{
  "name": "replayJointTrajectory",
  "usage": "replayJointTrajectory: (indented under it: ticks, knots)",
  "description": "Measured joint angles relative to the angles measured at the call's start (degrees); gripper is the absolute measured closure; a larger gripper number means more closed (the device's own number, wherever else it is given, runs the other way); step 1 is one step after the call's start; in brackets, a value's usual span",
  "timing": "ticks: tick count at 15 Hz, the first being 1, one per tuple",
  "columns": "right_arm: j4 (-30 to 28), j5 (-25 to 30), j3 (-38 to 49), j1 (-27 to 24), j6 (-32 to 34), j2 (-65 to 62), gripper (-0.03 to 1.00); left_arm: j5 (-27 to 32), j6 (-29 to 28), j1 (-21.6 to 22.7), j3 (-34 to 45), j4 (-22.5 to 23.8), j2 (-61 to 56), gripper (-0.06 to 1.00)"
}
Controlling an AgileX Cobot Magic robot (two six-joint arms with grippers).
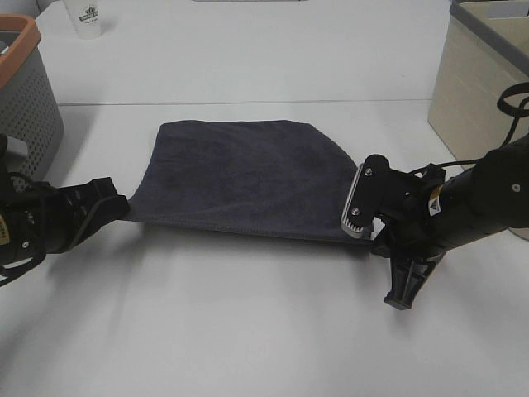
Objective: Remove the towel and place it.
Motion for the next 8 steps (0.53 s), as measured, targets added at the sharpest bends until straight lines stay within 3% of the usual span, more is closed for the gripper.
replayJointTrajectory:
  ticks: [2,3,4,7,8]
  knots:
    - [0.00,-1.09,0.00,0.06,0.00,1.20,0.95,0.74,0.00,0.00,0.00,0.00,0.00,0.94]
    - [0.00,-1.20,0.00,0.06,0.00,1.20,0.94,0.97,0.06,0.00,0.00,-0.11,0.00,0.87]
    - [0.00,-1.20,0.00,0.06,0.00,1.20,0.86,1.03,0.11,0.00,0.00,-0.23,0.00,0.72]
    - [0.00,-1.20,0.00,0.06,0.17,1.09,0.42,0.97,-0.06,0.06,0.00,-0.23,0.00,0.25]
    - [0.00,-1.15,0.00,0.06,0.40,0.92,0.35,0.92,-0.11,0.06,0.00,-0.23,0.00,0.22]
